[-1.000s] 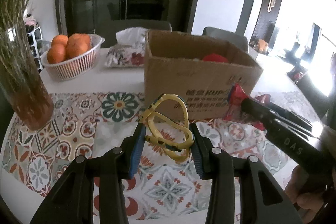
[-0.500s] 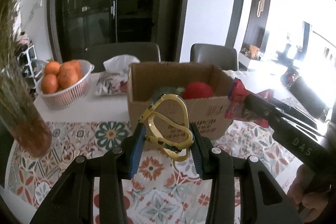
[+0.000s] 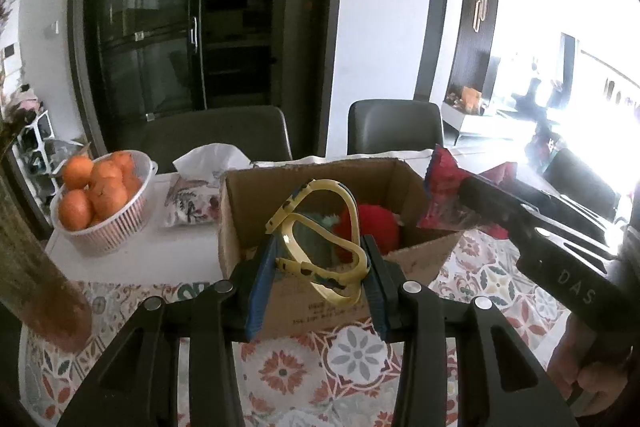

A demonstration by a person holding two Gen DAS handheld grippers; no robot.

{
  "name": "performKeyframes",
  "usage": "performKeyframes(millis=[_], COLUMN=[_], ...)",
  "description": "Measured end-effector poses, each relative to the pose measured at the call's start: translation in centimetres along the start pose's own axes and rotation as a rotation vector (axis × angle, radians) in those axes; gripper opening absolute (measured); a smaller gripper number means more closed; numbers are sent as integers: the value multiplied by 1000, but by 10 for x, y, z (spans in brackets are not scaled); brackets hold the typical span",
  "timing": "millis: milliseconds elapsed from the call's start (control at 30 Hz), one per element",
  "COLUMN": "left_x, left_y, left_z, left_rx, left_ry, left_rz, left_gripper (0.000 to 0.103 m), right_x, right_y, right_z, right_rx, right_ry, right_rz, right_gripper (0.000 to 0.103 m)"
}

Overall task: Organize soft objects
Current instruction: 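Carry hair tie and red snack into the box and open both tools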

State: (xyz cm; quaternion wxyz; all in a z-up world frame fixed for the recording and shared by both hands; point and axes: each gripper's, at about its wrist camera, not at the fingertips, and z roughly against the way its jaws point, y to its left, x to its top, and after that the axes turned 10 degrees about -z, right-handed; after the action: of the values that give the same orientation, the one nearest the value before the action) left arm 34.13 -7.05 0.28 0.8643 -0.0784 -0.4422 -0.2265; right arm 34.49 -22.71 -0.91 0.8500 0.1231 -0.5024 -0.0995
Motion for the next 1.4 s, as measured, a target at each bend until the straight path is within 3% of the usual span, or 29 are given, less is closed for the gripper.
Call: performKeyframes(millis=[500, 900, 1033, 1067, 1133, 1167, 1400], left_x=[29, 26, 24, 24, 22, 22, 22], left_y=[17, 25, 24, 23, 22, 23, 28], left_z=[-59, -102, -113, -115, -119, -119, -107], left_rx=[-36, -69, -85, -88, -83, -70, -20], left_ry=[67, 174, 213, 222, 243, 244, 220], left_rz=[-24, -33, -56, -60, -67, -68, -38], left_gripper=[41, 41, 47, 50, 66, 67, 67], right_x=[24, 30, 30, 30, 30, 30, 30], right_y=[-10, -14, -14, -14, -17, -18, -17], right_z=[-64, -122, -138, -142, -145, -144, -126], right_rx=[4, 3, 22, 22, 4, 0, -48], right_ry=[86, 190, 240, 249, 256, 251, 213], right_rz=[-1, 13, 14, 12, 8, 3, 5], right_gripper=[40, 40, 41, 45, 59, 64, 64])
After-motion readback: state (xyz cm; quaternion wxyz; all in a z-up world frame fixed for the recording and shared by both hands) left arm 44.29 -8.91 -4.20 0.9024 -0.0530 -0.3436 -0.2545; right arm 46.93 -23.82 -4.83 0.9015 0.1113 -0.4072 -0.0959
